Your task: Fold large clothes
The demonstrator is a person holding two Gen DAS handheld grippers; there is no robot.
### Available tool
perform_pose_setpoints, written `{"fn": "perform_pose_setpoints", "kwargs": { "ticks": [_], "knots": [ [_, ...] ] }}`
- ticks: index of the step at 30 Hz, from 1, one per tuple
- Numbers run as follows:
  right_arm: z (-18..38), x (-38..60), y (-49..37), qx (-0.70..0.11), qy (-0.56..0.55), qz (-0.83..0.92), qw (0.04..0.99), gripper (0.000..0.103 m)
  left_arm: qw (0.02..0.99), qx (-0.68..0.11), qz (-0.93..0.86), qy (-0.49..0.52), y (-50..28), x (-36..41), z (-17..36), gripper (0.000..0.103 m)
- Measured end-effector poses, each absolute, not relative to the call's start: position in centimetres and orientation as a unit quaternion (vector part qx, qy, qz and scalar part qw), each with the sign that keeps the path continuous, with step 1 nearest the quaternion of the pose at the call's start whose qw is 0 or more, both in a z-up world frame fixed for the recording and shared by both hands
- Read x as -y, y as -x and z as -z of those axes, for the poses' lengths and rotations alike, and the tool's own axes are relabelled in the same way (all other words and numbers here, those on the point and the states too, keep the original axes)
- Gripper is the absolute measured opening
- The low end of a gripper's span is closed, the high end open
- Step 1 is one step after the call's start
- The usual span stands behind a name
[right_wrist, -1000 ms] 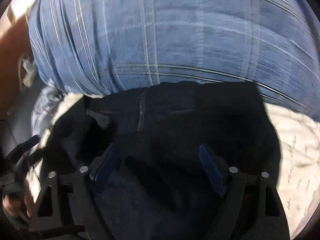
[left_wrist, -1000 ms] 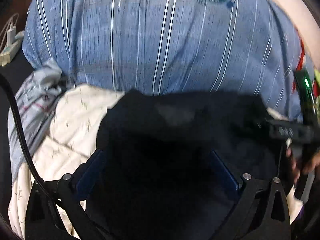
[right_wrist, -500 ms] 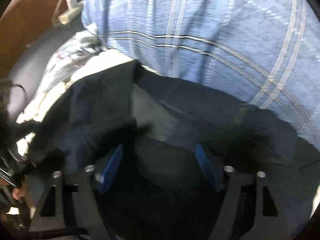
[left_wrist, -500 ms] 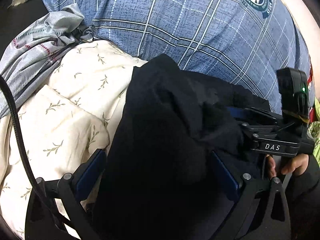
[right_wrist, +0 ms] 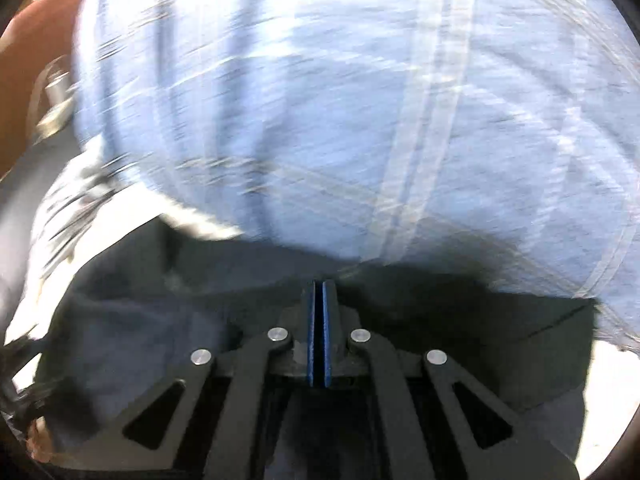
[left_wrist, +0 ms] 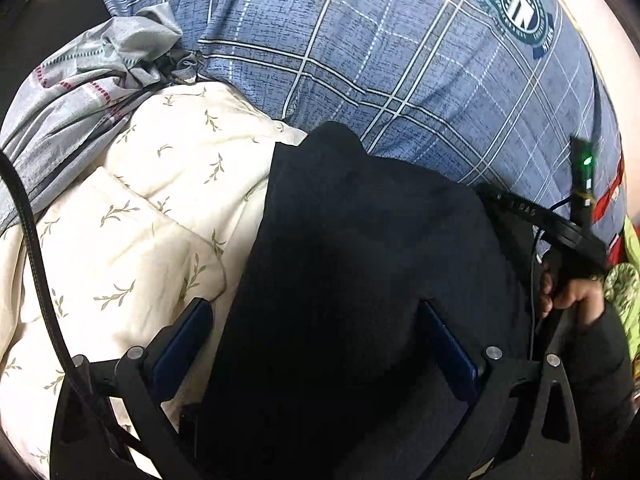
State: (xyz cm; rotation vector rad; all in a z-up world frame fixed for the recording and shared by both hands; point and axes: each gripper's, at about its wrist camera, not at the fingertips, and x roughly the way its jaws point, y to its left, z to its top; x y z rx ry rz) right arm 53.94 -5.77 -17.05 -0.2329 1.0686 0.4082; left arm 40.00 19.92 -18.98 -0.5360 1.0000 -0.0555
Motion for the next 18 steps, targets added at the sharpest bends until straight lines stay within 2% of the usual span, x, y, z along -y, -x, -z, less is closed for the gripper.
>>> {"fn": "perform_pose_setpoints", "kwargs": {
  "ticks": [3,5,7,8,12,13,14,17,18],
  "knots": [
    [18.8,7.0,-55.1,-0.568,0.095,-0.186,0.796,0.011,0.841,-0.473,0.028,0.261,-40.1,-20.2,18.7,0.102],
    [17.2,8.4,-54.2,-0.541,0.077,-0.178,0.818,0.022,0.847,-0.461,0.031,0.262,-40.5,-20.5,17.8,0.102],
    [15.5,10.1,-53.3,-0.532,0.021,-0.202,0.822,0.07,0.857,-0.445,0.035,0.256,-41.8,-21.0,16.5,0.102],
    [14.8,11.0,-52.7,-0.522,0.012,-0.196,0.83,0.073,0.862,-0.439,0.043,0.249,-42.5,-20.9,15.9,0.102],
    [14.2,14.4,-51.1,-0.54,0.013,-0.146,0.828,0.073,0.885,-0.439,0.057,0.149,-47.3,-18.8,13.7,0.1],
    [14.3,15.6,-50.7,-0.544,0.011,-0.137,0.828,0.073,0.889,-0.442,0.05,0.107,-48.6,-17.8,13.4,0.093],
    [14.5,15.6,-50.7,-0.548,0.012,-0.128,0.827,0.073,0.89,-0.447,0.039,0.074,-49.8,-16.9,13.4,0.092],
    [15.7,16.6,-49.7,-0.56,0.009,-0.113,0.821,0.073,0.862,-0.507,0.013,-0.001,-53.5,-14.7,15.2,0.091],
    [15.9,17.1,-49.5,-0.563,0.001,-0.113,0.819,0.073,0.845,-0.535,0.01,-0.014,-54.6,-14.2,16.4,0.085]
  ]
}}
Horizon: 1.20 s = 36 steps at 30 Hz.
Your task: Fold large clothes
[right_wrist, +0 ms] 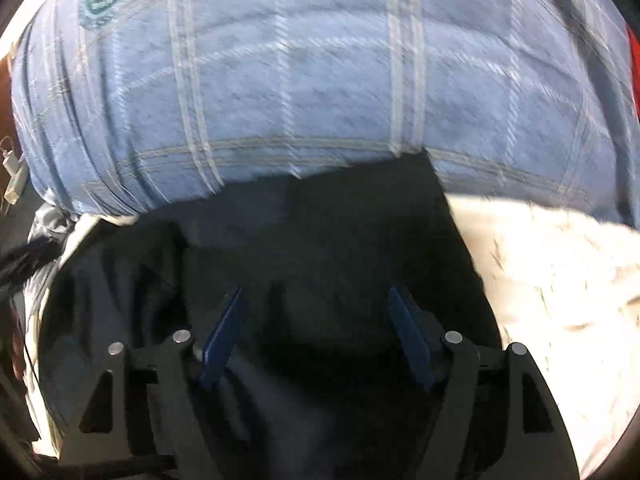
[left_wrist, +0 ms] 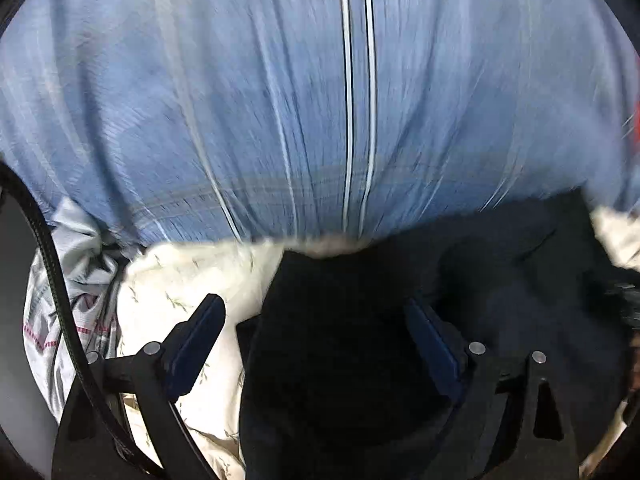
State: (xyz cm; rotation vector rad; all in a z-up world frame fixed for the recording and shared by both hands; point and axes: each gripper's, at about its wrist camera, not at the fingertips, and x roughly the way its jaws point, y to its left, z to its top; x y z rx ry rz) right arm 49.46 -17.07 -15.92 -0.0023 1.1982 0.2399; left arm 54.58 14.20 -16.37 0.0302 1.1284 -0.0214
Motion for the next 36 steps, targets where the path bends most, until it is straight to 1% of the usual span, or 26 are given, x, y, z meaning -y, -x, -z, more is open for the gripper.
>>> {"fn": "perform_pose_setpoints", "kwargs": {
  "ticks": [1,2,4,6,8,9,10,13,15,18,21,23,25,27,29,30,31,32,33,34,36],
  "knots": [
    [16.1,17.4,-49.3,-0.564,-0.006,-0.113,0.818,0.073,0.835,-0.55,0.017,-0.021,-55.2,-13.9,17.2,0.079],
    [16.0,18.5,-49.0,-0.565,-0.01,-0.114,0.817,0.073,0.824,-0.566,0.021,-0.028,-55.6,-13.5,18.2,0.079],
    [15.8,19.7,-48.4,-0.563,-0.008,-0.118,0.818,0.073,0.817,-0.574,0.023,-0.041,-55.8,-13.2,19.1,0.081],
    [16.2,19.4,-48.7,-0.562,0.001,-0.12,0.818,0.073,0.814,-0.579,0.02,-0.031,-56.0,-13.6,19.7,0.081],
    [16.8,18.5,-48.9,-0.563,0.01,-0.116,0.818,0.073,0.812,-0.583,0.013,-0.001,-55.9,-14.5,20.3,0.069],
    [17.2,18.1,-49.0,-0.564,0.012,-0.114,0.818,0.073,0.812,-0.583,0.006,0.02,-55.8,-15.1,20.5,0.056],
    [17.4,17.8,-49.1,-0.564,0.013,-0.112,0.818,0.073,0.815,-0.578,-0.007,0.047,-55.7,-16.0,20.4,0.038],
    [18.0,17.3,-49.1,-0.562,0.014,-0.103,0.821,0.073,0.823,-0.556,-0.053,0.107,-55.4,-18.8,19.6,0.009],
    [18.3,17.0,-49.2,-0.564,0.015,-0.1,0.82,0.073,0.832,-0.539,-0.091,0.098,-55.3,-20.0,19.2,0.009],
    [18.6,16.9,-49.1,-0.563,0.011,-0.103,0.82,0.073,0.829,-0.527,-0.087,0.165,-54.4,-22.5,19.4,0.009],
    [18.7,17.2,-49.1,-0.562,0.01,-0.101,0.821,0.073,0.833,-0.514,-0.103,0.175,-53.8,-23.3,19.1,0.01],
    [18.6,18.0,-48.9,-0.561,0.007,-0.098,0.822,0.073,0.839,-0.488,-0.14,0.194,-53.3,-24.4,18.8,0.01],
    [18.9,18.3,-48.8,-0.562,0.009,-0.091,0.822,0.072,0.826,-0.496,-0.19,0.19,-53.2,-26.2,19.3,0.01],
    [19.2,18.7,-48.9,-0.565,0.017,-0.076,0.821,0.071,0.813,-0.503,-0.203,0.21,-52.6,-28.1,19.6,0.015],
    [19.0,19.6,-48.9,-0.56,0.013,-0.063,0.826,0.066,0.809,-0.507,-0.184,0.232,-51.7,-29.1,19.0,0.016],
    [18.7,20.1,-48.8,-0.555,0.008,-0.049,0.83,0.061,0.816,-0.502,-0.173,0.227,-51.1,-28.8,18.2,0.02],
    [18.0,20.8,-48.7,-0.542,-0.002,-0.036,0.839,0.057,0.832,-0.491,-0.156,0.208,-50.0,-28.0,16.8,0.033],
    [17.2,21.0,-48.3,-0.529,-0.012,-0.035,0.848,0.056,0.842,-0.481,-0.139,0.2,-49.0,-27.5,15.7,0.041],
    [16.2,21.0,-47.8,-0.516,-0.023,-0.048,0.855,0.056,0.852,-0.472,-0.117,0.195,-47.9,-26.2,14.6,0.057],
    [15.3,20.8,-47.3,-0.508,-0.035,-0.068,0.858,0.056,0.856,-0.468,-0.102,0.194,-47.1,-25.4,14.1,0.064],
    [14.2,19.8,-46.2,-0.505,-0.052,-0.098,0.856,0.056,0.865,-0.461,-0.046,0.195,-45.1,-22.4,12.9,0.065]
  ]
}}
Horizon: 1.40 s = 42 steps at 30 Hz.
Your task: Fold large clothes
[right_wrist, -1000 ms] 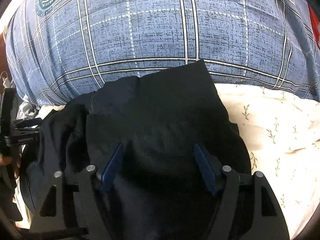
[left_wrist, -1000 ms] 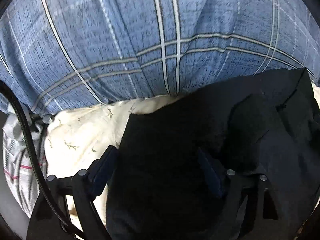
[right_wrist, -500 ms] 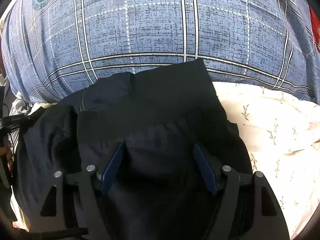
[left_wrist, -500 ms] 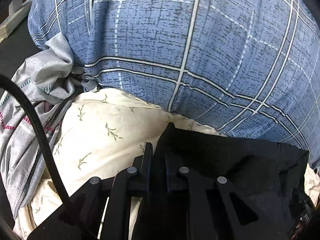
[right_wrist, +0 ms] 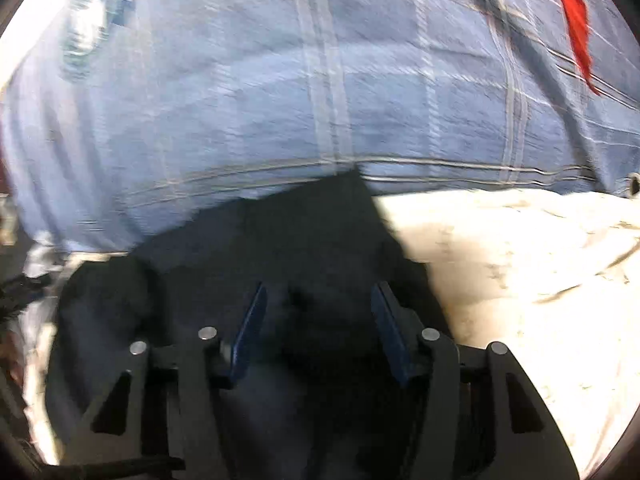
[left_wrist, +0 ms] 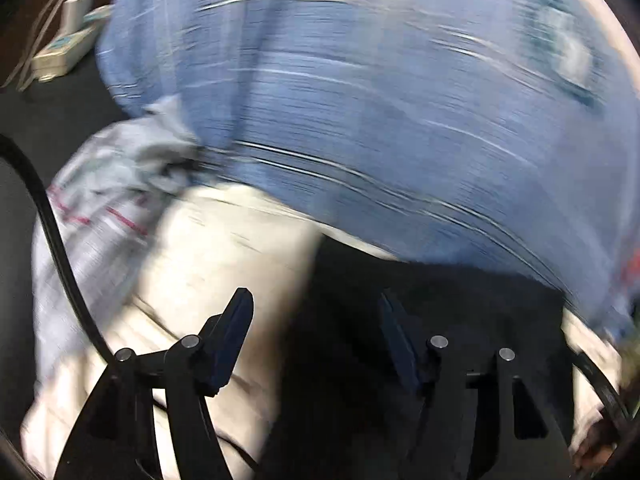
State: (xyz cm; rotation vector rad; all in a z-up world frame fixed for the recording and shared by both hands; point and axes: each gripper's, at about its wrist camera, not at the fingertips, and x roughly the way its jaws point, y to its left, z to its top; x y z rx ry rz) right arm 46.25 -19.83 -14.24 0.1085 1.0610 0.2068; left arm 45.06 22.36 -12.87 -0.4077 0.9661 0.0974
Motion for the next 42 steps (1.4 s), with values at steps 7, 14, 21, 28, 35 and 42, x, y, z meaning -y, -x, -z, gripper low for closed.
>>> {"fn": "perform_pose_setpoints", "kwargs": {
  "ticks": [7,14,21,28,35,42],
  "knots": [
    [17.0,16.0,-43.6,-0.564,0.056,-0.099,0.818,0.046,0.838,-0.537,-0.053,0.077,-42.6,-14.2,17.8,0.061],
    [19.1,23.2,-44.7,-0.567,0.099,0.014,0.818,0.03,0.831,-0.536,-0.074,0.131,-41.4,-18.7,18.1,0.058],
    [14.1,20.4,-46.7,-0.519,0.035,-0.111,0.847,0.084,0.843,-0.515,-0.043,0.148,-38.5,-17.6,13.7,0.068],
    [18.3,10.6,-49.5,-0.572,0.182,-0.12,0.791,0.088,0.835,-0.53,-0.036,0.143,-41.4,-15.9,15.5,0.07],
    [20.3,10.3,-50.4,-0.584,0.172,-0.105,0.786,0.012,0.833,-0.533,-0.026,0.142,-41.6,-15.8,15.7,0.073],
    [18.7,16.3,-54.0,-0.567,0.06,-0.058,0.819,0.006,0.833,-0.534,-0.028,0.14,-42.4,-16.4,16.9,0.075]
  ]
}}
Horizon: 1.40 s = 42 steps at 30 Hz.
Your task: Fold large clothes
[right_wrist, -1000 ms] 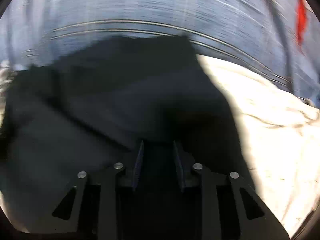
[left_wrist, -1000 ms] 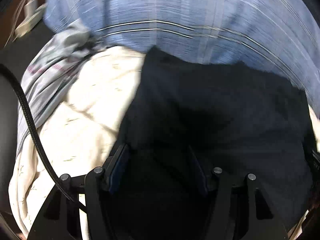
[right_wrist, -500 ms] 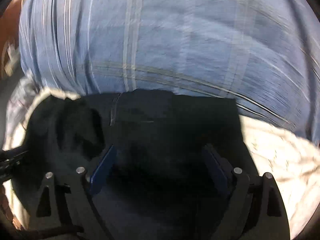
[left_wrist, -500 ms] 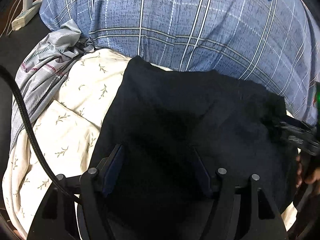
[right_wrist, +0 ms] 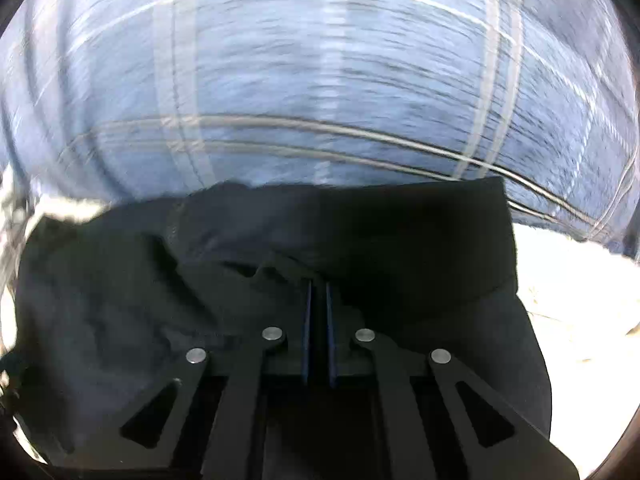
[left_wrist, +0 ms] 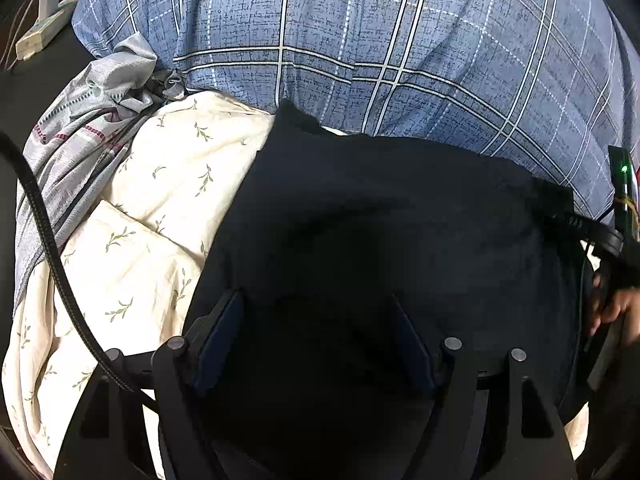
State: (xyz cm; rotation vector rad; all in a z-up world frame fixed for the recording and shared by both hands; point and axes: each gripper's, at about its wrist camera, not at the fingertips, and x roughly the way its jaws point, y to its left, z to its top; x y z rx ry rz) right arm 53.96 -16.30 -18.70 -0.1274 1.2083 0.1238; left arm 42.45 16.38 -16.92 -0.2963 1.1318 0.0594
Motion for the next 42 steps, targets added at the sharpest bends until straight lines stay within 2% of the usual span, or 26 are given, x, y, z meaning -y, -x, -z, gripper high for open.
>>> {"fn": "perform_pose_setpoints", "kwargs": {
  "ticks": [3,5,6,7,9,14,18,21,27,28,29,30,31,32,33,34,35,37,42],
  "knots": [
    [19.6,17.4,-54.7,-0.589,0.042,-0.066,0.804,0.007,0.832,-0.537,-0.034,0.132,-42.7,-16.3,17.4,0.077],
    [18.4,18.2,-54.2,-0.568,0.008,-0.079,0.819,0.012,0.833,-0.538,-0.039,0.127,-42.9,-16.3,17.7,0.077],
    [17.4,19.2,-53.6,-0.564,-0.019,-0.083,0.822,0.025,0.833,-0.537,-0.042,0.125,-42.9,-16.4,17.7,0.077],
    [16.1,20.5,-52.7,-0.552,-0.052,-0.087,0.828,0.046,0.834,-0.535,-0.048,0.125,-42.8,-16.5,17.7,0.077],
    [13.8,22.7,-50.7,-0.526,-0.079,-0.081,0.843,0.069,0.834,-0.533,-0.055,0.131,-42.4,-17.0,17.7,0.077],
    [11.3,28.5,-44.4,-0.522,-0.005,-0.008,0.853,0.071,0.837,-0.528,-0.065,0.131,-40.3,-17.5,16.8,0.077],
    [11.7,32.8,-39.0,-0.539,-0.002,0.018,0.842,0.072,0.84,-0.521,-0.089,0.124,-36.4,-18.1,16.1,0.084],
    [13.1,34.3,-35.9,-0.559,-0.02,0.02,0.829,0.076,0.83,-0.521,-0.099,0.172,-33.2,-19.8,16.8,0.085],
    [15.7,32.7,-33.8,-0.561,-0.125,-0.076,0.815,0.076,0.817,-0.522,-0.066,0.235,-30.3,-21.2,18.7,0.089],
    [15.9,31.6,-34.3,-0.56,-0.125,-0.086,0.815,0.073,0.819,-0.519,-0.06,0.238,-30.2,-21.2,18.8,0.09],
    [16.4,30.6,-34.7,-0.566,-0.108,-0.081,0.813,0.068,0.819,-0.519,-0.052,0.241,-30.2,-21.1,18.9,0.09],
    [16.8,29.9,-34.9,-0.575,-0.084,-0.068,0.811,0.042,0.819,-0.517,-0.048,0.243,-30.2,-21.1,18.8,0.089],
    [17.0,29.4,-35.0,-0.577,-0.082,-0.072,0.809,0.024,0.822,-0.511,-0.042,0.246,-30.1,-21.0,18.6,0.088],
    [17.0,29.3,-35.3,-0.578,-0.086,-0.076,0.808,0.021,0.825,-0.507,-0.039,0.245,-30.1,-20.9,18.5,0.084],
    [16.8,29.1,-35.1,-0.576,-0.079,-0.075,0.811,0.017,0.827,-0.509,-0.048,0.233,-30.0,-20.7,18.5,0.065],
    [16.3,28.8,-34.8,-0.572,-0.067,-0.073,0.814,0.014,0.828,-0.51,-0.057,0.224,-29.8,-20.6,18.6,0.052],
    [15.9,28.7,-34.4,-0.57,-0.062,-0.071,0.816,0.013,0.831,-0.505,-0.061,0.225,-29.6,-20.6,18.4,0.047],
    [15.1,28.6,-33.9,-0.567,-0.06,-0.063,0.819,0.01,0.833,-0.5,-0.075,0.226,-29.4,-21.0,17.8,0.021],
    [12.6,28.7,-31.7,-0.558,-0.067,-0.05,0.825,0.007,0.838,-0.486,-0.082,0.235,-28.6,-21.9,16.8,0.016]
  ]
}}
